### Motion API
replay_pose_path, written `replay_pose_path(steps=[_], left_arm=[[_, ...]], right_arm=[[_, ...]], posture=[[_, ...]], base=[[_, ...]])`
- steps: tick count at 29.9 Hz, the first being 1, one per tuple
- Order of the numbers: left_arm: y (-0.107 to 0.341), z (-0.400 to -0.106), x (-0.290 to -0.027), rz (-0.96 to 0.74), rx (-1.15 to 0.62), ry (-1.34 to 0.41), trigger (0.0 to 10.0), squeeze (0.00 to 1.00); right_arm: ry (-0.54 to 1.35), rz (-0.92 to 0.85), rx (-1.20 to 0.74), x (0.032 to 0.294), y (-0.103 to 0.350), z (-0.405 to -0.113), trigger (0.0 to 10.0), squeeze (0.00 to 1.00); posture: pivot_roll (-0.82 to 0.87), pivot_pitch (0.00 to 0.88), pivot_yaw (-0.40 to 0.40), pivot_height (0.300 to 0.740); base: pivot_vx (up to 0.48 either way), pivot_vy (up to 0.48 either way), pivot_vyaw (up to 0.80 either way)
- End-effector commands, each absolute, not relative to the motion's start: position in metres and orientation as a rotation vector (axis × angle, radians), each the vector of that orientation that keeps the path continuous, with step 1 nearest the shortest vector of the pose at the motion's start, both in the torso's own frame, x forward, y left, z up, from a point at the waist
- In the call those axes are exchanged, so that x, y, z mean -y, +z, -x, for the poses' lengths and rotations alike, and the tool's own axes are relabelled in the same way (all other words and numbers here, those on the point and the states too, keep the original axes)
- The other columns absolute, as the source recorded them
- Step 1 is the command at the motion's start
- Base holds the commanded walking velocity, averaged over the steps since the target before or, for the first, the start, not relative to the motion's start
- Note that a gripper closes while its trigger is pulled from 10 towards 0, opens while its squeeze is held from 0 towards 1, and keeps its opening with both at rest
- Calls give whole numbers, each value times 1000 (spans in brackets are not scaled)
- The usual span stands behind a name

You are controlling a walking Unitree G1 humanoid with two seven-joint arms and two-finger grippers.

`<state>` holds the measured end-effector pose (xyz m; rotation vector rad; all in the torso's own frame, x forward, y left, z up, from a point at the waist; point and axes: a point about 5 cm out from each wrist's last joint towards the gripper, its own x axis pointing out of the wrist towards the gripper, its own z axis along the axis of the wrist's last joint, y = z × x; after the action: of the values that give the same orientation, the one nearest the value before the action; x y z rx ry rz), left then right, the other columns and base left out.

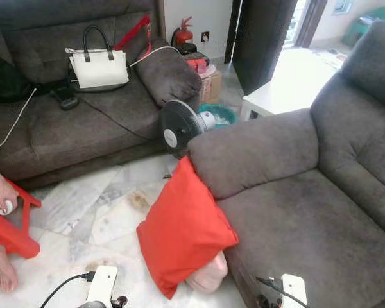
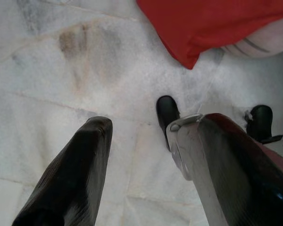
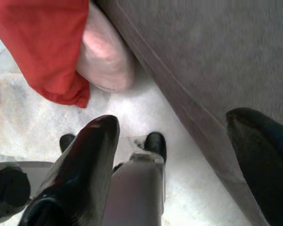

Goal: Move the pillow to the sofa from floor

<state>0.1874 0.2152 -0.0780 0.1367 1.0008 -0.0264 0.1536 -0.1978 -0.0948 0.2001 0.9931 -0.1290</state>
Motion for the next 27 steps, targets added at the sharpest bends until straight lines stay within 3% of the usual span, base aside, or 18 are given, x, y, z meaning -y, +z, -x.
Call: replay_pose_path(steps=[1,18,27], left_arm=[[-78,-186,-216,-139,-1006,-33,10000,0],[-78,-186,-217,-142,-1006,-35,10000,0],[-78,-186,-217,-161,-1004,-35,10000,0]], right_arm=[[-135,-202,-999,198,-95,-152,10000,0],[-145,-210,-1000,198,-96,-151,10000,0],[-140,-201,-998,199,-95,-152,10000,0]], posture=[[66,52,-37,740],[66,53,-35,740],[66,50,-35,740]], base=[[270,0,0],[275,0,0],[0,0,0]])
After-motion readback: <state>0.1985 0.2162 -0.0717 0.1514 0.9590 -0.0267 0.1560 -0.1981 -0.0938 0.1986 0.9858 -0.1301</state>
